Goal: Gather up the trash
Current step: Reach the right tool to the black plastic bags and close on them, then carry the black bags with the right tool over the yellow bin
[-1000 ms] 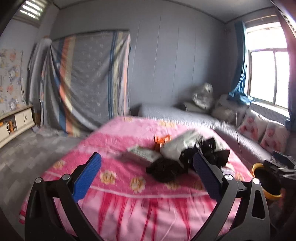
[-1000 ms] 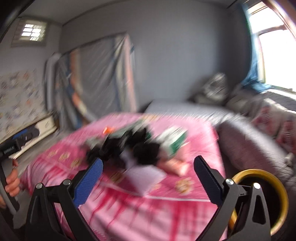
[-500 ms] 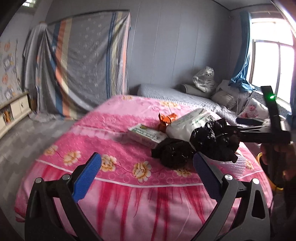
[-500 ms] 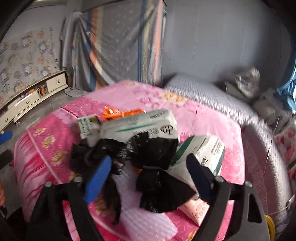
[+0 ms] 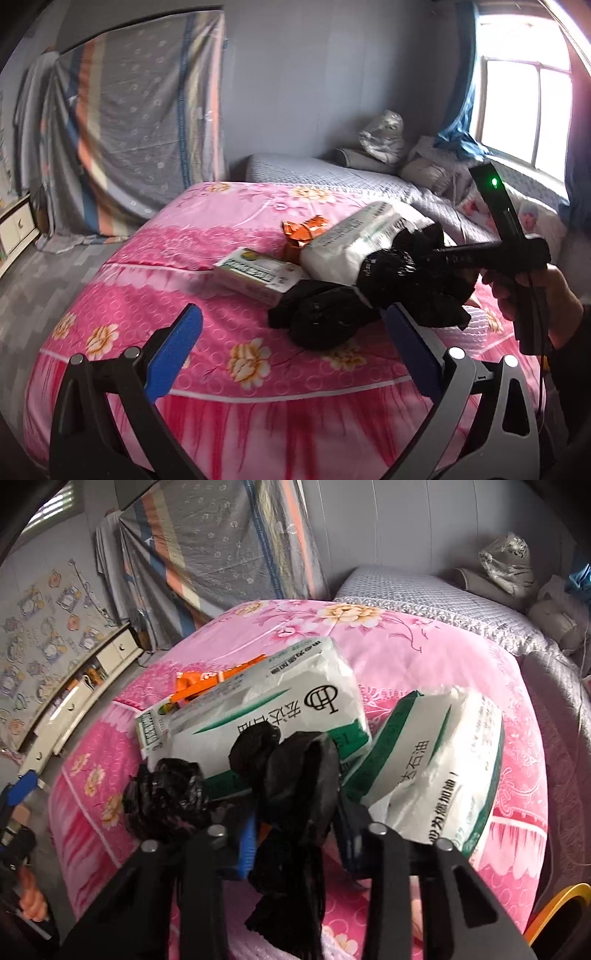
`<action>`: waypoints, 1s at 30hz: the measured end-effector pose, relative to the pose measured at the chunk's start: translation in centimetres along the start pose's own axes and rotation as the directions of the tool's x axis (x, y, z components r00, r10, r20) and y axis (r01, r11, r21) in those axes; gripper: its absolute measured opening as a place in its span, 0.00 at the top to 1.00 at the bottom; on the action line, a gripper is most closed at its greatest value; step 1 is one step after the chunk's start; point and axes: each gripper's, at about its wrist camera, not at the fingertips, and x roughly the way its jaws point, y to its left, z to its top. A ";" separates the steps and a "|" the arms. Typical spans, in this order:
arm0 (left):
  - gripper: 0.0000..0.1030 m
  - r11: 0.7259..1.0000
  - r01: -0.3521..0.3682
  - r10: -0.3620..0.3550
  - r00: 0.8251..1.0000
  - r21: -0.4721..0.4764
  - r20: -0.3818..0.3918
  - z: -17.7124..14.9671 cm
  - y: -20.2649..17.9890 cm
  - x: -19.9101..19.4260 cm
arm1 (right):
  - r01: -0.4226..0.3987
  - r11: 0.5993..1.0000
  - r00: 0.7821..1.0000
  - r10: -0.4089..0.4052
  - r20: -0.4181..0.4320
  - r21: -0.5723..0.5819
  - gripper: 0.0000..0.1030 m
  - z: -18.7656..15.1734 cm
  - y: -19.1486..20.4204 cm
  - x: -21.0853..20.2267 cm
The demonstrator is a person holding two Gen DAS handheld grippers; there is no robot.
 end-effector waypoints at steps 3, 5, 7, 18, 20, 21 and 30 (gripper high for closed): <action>0.08 0.999 0.039 -0.039 0.999 0.035 -0.020 0.3 -1.0 0.8 | -0.058 0.998 0.998 0.057 0.031 0.020 0.76 -0.5 -0.3 -1.5; 0.08 0.996 0.054 -0.052 0.998 0.069 -0.028 0.4 -1.8 1.4 | -0.067 0.997 0.996 0.065 0.059 0.027 0.76 -0.8 -0.3 -2.5; 0.08 0.992 0.074 -0.071 0.997 0.103 -0.032 0.6 -2.6 1.9 | -0.104 0.994 0.990 0.099 0.105 0.040 0.76 -1.3 -0.6 -4.4; 0.08 0.960 0.171 -0.135 0.976 0.222 -0.169 2.3 -6.1 9.5 | -0.227 0.971 0.942 0.200 0.268 0.073 0.75 -6.1 -0.8 -14.3; 0.16 0.959 0.175 -0.132 0.972 0.221 -0.195 2.3 -6.1 10.7 | -0.229 0.972 0.939 0.203 0.277 0.062 0.75 -7.2 -0.3 -15.4; 0.27 0.958 0.184 -0.138 0.968 0.219 -0.212 2.2 -6.0 11.3 | -0.232 0.971 0.936 0.207 0.284 0.057 0.75 -8.0 -0.1 -16.2; 0.73 0.961 0.213 -0.164 0.953 0.175 -0.256 0.8 -5.0 12.3 | -0.240 0.969 0.929 0.211 0.302 0.062 0.75 -12.0 1.3 -18.5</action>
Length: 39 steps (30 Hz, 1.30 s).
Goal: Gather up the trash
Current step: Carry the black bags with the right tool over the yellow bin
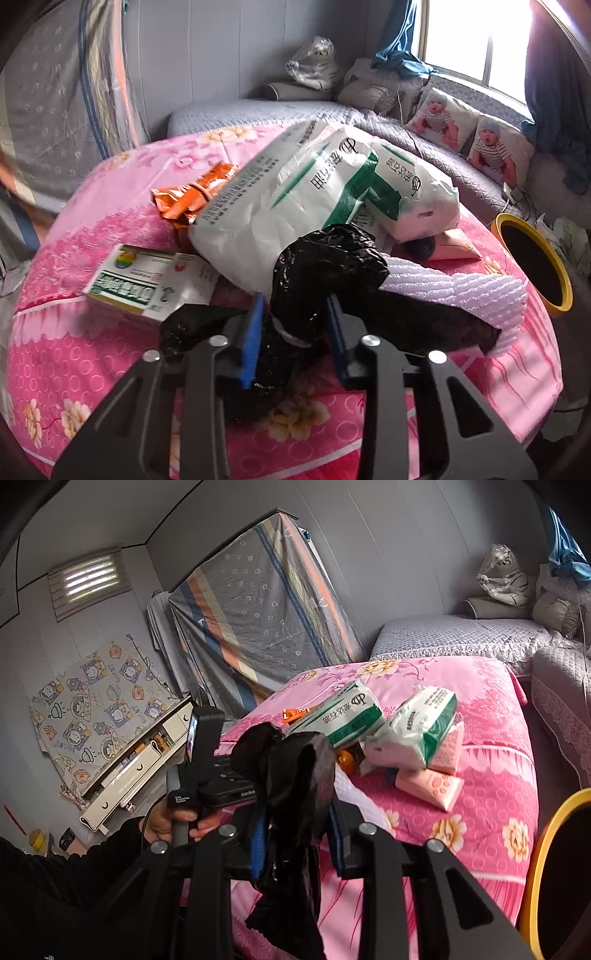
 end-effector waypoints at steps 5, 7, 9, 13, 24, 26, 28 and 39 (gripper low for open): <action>0.74 0.999 0.016 -0.013 0.995 -0.031 0.103 -1.1 0.6 -4.7 | -0.003 1.000 1.000 0.003 0.012 0.030 0.75 -0.9 -0.3 -1.2; 0.74 0.998 0.029 -0.021 0.988 -0.053 0.151 -1.7 0.9 -6.9 | -0.008 0.999 1.000 0.007 0.017 0.044 0.75 -1.2 -0.4 -1.6; 0.74 0.996 0.046 -0.028 0.979 -0.082 0.203 -2.4 1.4 -9.3 | -0.011 0.998 1.000 0.010 0.028 0.059 0.75 -1.4 -0.6 -2.2; 0.74 0.992 0.073 -0.038 0.955 -0.106 0.295 -3.2 1.6 -13.7 | -0.003 0.997 0.997 -0.004 0.074 0.083 0.75 -1.1 -1.1 -3.8; 0.73 0.986 0.167 -0.158 0.921 0.007 0.357 -0.9 -3.0 -17.2 | 0.258 0.952 0.905 -0.297 0.305 0.161 0.75 -0.6 -4.4 -12.1; 0.73 0.980 0.194 -0.194 0.915 0.036 0.354 0.2 -4.3 -16.8 | 0.315 0.931 0.873 -0.360 0.330 0.181 0.75 -0.8 -5.0 -13.4; 0.73 0.974 0.219 -0.225 0.910 0.060 0.348 1.2 -5.5 -16.1 | 0.384 0.900 0.828 -0.434 0.355 0.205 0.75 -1.2 -5.7 -14.8; 0.73 0.926 0.330 -0.367 0.899 0.182 0.238 6.5 -15.1 -10.1 | 0.585 0.733 0.686 -0.676 0.271 0.348 0.75 -3.6 -13.1 -16.5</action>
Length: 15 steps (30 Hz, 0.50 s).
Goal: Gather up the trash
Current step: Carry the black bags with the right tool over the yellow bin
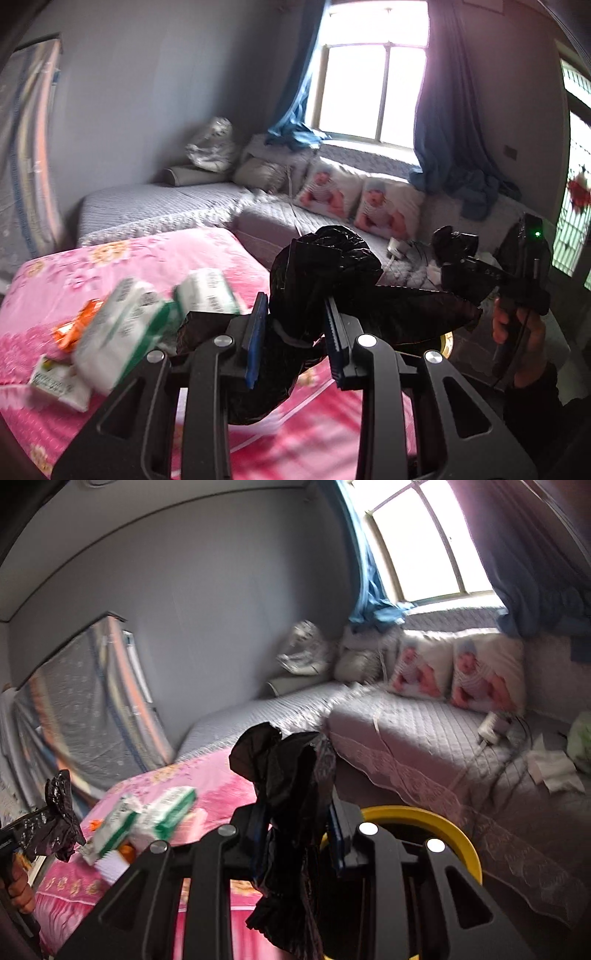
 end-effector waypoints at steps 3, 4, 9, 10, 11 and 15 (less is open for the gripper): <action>0.73 1.000 0.022 -0.022 0.998 0.010 -0.052 0.8 -1.5 3.8 | 0.030 0.999 0.999 -0.028 -0.046 0.040 0.75 -0.9 -2.0 1.9; 0.73 0.999 0.033 -0.032 0.997 0.007 -0.067 1.1 -1.9 4.9 | 0.042 0.998 0.997 -0.039 -0.060 0.049 0.75 -1.0 -2.6 2.4; 0.73 0.997 0.075 -0.072 0.990 0.020 -0.119 2.0 -4.5 11.1 | 0.094 0.990 0.987 -0.078 -0.144 0.109 0.75 -2.6 -5.2 4.6; 0.73 0.997 0.079 -0.075 0.989 0.024 -0.127 2.1 -5.0 11.9 | 0.100 0.988 0.984 -0.081 -0.160 0.117 0.75 -3.0 -5.5 4.8; 0.73 0.995 0.092 -0.087 0.986 0.031 -0.144 2.2 -5.9 13.4 | 0.110 0.987 0.981 -0.089 -0.171 0.121 0.75 -3.3 -5.9 5.0; 0.73 0.992 0.117 -0.108 0.976 0.036 -0.188 2.4 -8.2 17.9 | 0.127 0.983 0.974 -0.099 -0.203 0.132 0.75 -4.0 -7.5 6.1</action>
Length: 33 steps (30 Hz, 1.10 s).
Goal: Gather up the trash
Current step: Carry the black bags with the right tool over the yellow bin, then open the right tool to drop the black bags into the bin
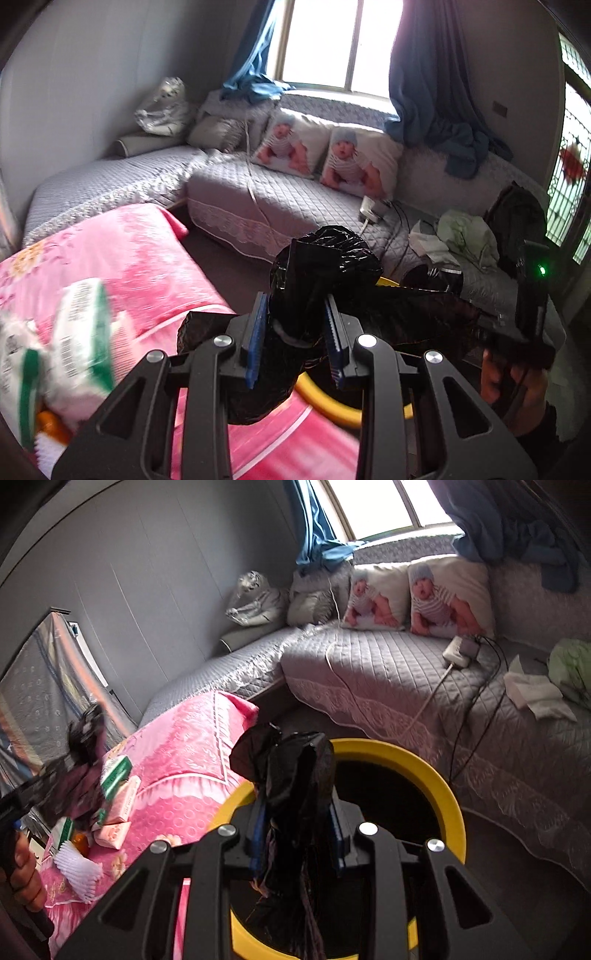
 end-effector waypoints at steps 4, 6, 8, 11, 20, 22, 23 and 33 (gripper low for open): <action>0.73 1.000 -0.009 0.009 0.999 -0.014 -0.032 0.5 -1.0 3.6 | 0.011 1.000 1.000 -0.010 -0.024 0.021 0.75 -0.3 -0.9 0.6; 0.73 0.999 -0.006 0.004 0.999 -0.038 -0.053 0.6 -1.2 5.2 | 0.013 1.000 0.999 -0.012 -0.036 0.026 0.75 -0.3 -1.4 1.0; 0.73 0.997 0.004 -0.010 0.997 -0.080 -0.074 0.6 -1.2 6.6 | 0.019 0.999 0.999 -0.017 -0.044 0.037 0.73 -0.4 -1.9 1.3; 0.73 0.994 0.009 -0.019 0.995 -0.105 -0.094 0.5 -1.4 8.3 | 0.053 0.996 0.998 -0.050 -0.036 0.069 0.64 -0.3 -2.9 1.4; 0.73 0.993 0.054 -0.067 0.990 -0.108 -0.122 0.3 -3.6 10.9 | 0.108 0.976 0.988 -0.127 0.090 0.187 0.42 0.9 -5.9 -3.2; 0.66 0.995 0.047 -0.057 0.991 -0.089 -0.122 0.2 -4.5 11.3 | 0.110 0.969 0.980 -0.143 0.139 0.221 0.40 1.0 -6.6 -5.1; 0.54 0.996 0.045 -0.055 0.991 -0.082 -0.120 0.1 -4.9 11.4 | 0.107 0.967 0.977 -0.146 0.156 0.233 0.38 1.1 -6.9 -5.8; 0.08 0.983 0.058 -0.064 0.998 -0.172 -0.029 -0.1 -2.3 8.0 | 0.107 0.943 0.912 -0.219 0.347 0.314 0.10 0.2 -8.6 -12.2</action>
